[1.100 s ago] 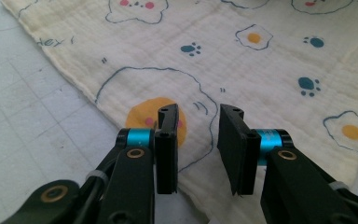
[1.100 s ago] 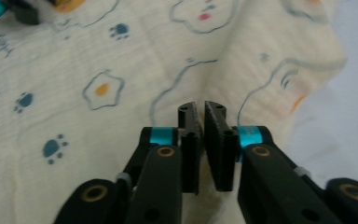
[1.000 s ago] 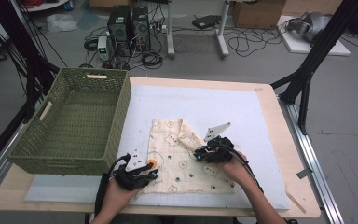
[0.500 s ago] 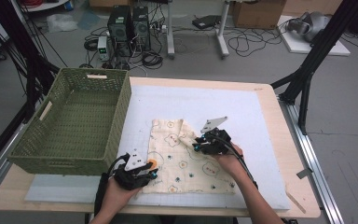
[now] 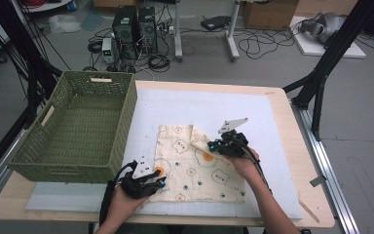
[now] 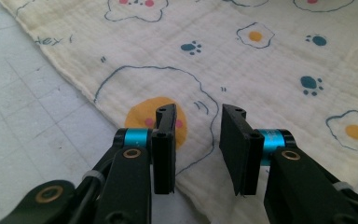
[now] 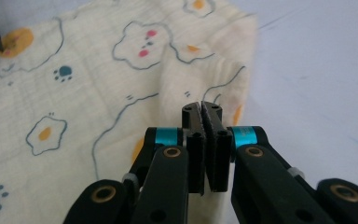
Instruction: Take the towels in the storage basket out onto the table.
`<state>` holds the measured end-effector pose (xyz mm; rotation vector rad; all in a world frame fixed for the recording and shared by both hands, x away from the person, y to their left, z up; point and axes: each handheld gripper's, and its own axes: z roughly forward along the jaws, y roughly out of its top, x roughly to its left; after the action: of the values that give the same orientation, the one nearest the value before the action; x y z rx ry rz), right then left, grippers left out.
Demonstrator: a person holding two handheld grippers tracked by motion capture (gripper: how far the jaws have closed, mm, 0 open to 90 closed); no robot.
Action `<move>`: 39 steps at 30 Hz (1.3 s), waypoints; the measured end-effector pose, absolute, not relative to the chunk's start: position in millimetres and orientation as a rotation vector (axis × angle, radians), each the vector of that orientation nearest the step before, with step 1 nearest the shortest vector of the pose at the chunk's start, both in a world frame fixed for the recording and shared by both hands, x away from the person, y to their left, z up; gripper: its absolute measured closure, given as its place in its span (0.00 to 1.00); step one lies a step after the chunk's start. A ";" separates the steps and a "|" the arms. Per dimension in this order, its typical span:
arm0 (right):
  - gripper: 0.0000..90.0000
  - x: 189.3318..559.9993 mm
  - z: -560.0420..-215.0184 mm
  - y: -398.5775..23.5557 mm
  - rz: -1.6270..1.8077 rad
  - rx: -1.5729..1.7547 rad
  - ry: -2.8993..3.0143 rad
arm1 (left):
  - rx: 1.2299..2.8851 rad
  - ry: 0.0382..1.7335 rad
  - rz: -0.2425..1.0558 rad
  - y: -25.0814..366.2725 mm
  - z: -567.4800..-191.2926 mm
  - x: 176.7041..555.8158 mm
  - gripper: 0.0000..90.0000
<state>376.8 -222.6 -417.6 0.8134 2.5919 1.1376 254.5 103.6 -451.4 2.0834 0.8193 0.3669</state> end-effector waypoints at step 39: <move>0.36 289.5 -430.0 -301.9 1.426 0.868 2.464 | 1.967 0.806 0.439 110.5 -438.2 264.6 0.49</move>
<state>289.5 -301.9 -430.0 0.8678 2.4641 1.4255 264.6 110.5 -438.2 1.9670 0.8055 0.4390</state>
